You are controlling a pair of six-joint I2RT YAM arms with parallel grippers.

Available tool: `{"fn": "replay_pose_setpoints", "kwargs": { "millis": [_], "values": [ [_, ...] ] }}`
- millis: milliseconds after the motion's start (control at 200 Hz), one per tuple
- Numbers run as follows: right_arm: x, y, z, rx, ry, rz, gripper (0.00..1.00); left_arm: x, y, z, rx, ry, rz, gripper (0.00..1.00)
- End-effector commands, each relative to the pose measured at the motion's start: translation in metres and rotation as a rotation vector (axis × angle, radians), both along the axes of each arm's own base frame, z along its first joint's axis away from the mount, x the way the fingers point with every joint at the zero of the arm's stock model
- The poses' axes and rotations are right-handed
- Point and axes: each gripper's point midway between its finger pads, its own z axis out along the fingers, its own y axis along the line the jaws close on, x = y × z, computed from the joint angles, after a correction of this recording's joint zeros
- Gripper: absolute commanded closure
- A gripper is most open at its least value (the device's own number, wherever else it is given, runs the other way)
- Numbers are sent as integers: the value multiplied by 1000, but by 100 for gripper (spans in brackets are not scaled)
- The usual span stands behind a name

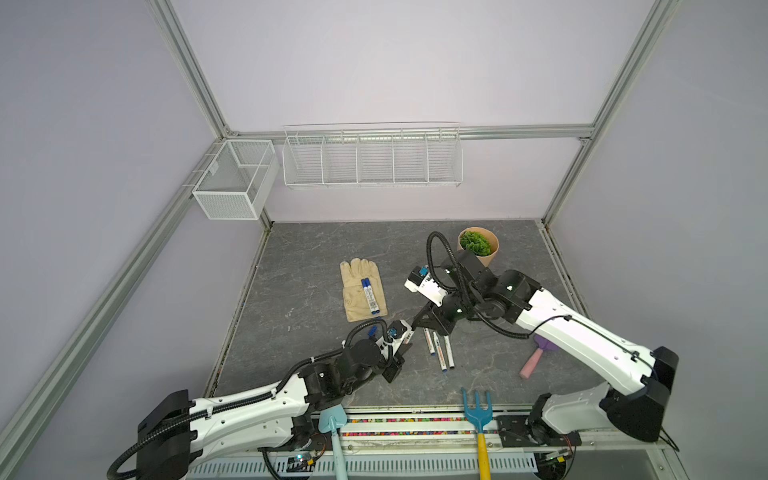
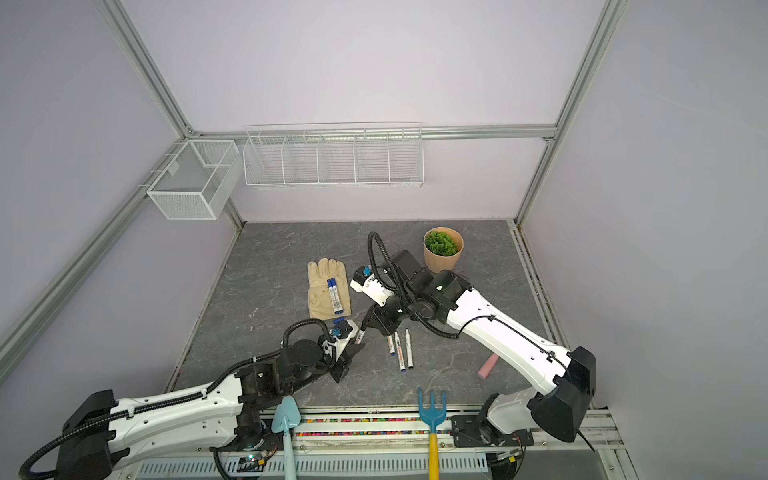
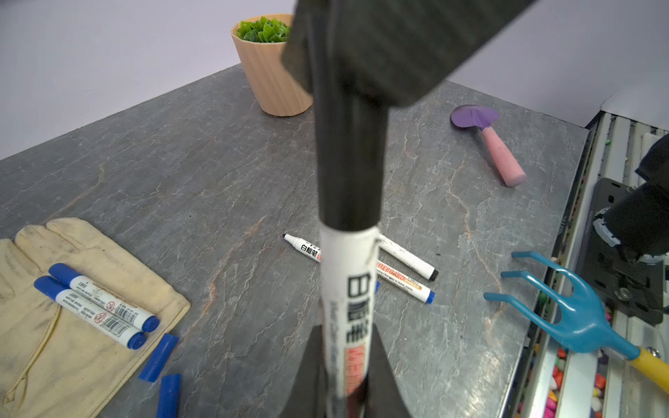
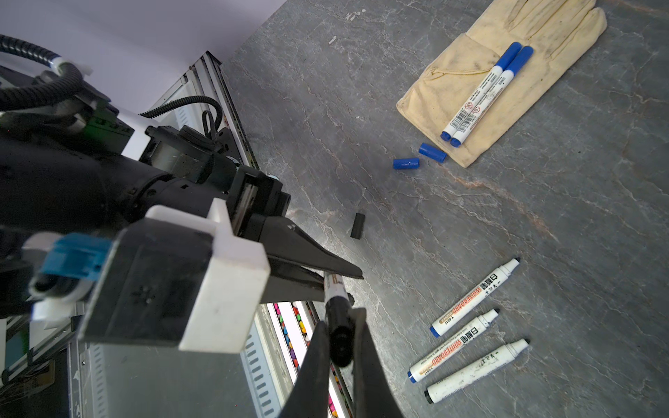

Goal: Insert the pens into the pen caps
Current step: 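Press the black cap down onto the marker held by the left gripper, then open the right gripper off the capped marker and draw it back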

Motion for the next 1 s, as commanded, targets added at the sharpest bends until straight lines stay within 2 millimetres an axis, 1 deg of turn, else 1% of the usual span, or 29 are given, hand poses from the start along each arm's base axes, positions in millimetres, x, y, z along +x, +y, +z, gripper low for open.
{"fn": "replay_pose_setpoints", "kwargs": {
  "millis": [0,70,180,335,405,495,575,680,865,925,995],
  "values": [
    [-50,-11,-57,-136,292,68,93,15,-7,138,-460,-169,59,100],
    [-49,-6,-70,-136,324,54,93,14,-7,160,-549,-190,59,100],
    [-46,-4,-96,-183,376,24,93,19,-10,196,-653,-226,75,100],
    [-42,-7,-128,-303,443,-6,93,22,-14,250,-793,-305,82,100],
    [-40,-10,-136,-332,467,-22,93,21,-12,272,-834,-344,82,100],
    [-38,-13,-142,-341,494,-40,93,17,-5,292,-881,-384,76,100],
    [-35,-17,-147,-350,512,-60,93,12,2,301,-915,-392,65,100],
    [-30,-18,-150,-336,523,-78,93,5,4,304,-942,-378,25,100],
    [-23,-12,-134,-250,519,-85,93,-5,2,299,-986,-300,-45,100],
    [-19,-14,-129,-228,514,-103,93,-7,3,297,-995,-275,-53,100],
    [-9,-18,-120,-182,499,-144,93,-6,7,293,-1012,-234,-41,100]
  ]
}}
